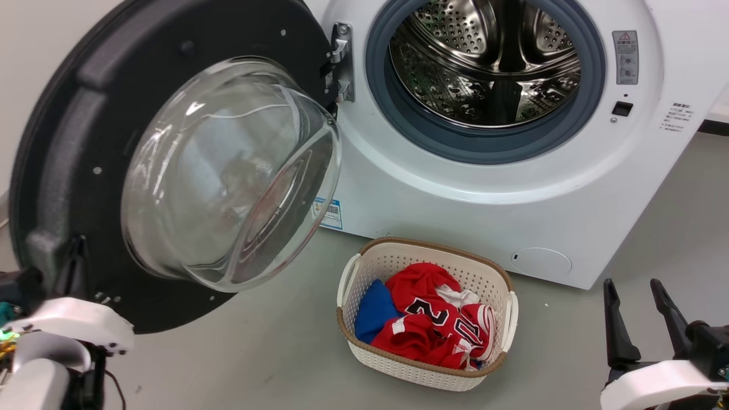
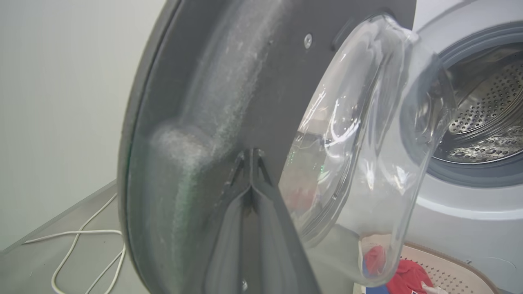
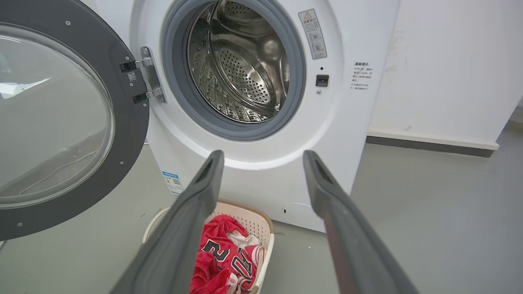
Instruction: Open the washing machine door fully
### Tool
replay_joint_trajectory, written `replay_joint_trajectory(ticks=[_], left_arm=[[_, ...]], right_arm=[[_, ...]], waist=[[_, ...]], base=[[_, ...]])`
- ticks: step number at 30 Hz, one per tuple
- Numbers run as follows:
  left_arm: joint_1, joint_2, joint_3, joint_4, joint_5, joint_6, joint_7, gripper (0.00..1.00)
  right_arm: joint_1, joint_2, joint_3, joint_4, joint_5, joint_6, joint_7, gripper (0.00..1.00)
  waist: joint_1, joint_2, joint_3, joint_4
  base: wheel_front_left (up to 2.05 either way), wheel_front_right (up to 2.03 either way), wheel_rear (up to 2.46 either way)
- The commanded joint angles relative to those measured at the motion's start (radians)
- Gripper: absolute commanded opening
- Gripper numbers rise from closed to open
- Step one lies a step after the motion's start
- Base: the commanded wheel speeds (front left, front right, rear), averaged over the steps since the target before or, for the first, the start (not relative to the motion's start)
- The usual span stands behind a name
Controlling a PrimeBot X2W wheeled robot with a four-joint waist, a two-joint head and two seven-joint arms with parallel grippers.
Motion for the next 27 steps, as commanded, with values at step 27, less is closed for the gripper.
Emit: replay_joint_trajectory(ticks=[27], left_arm=[[0.274,-0.121,0.141,-0.189,0.145,0.042,-0.022,0.00]], right_arm=[[0.004,0.002,0.045,0.007,-0.002,0.000,0.004,1.00]], waist=[[0.0000,0.0000,-0.038,-0.111]], base=[[0.00,0.00,0.00]])
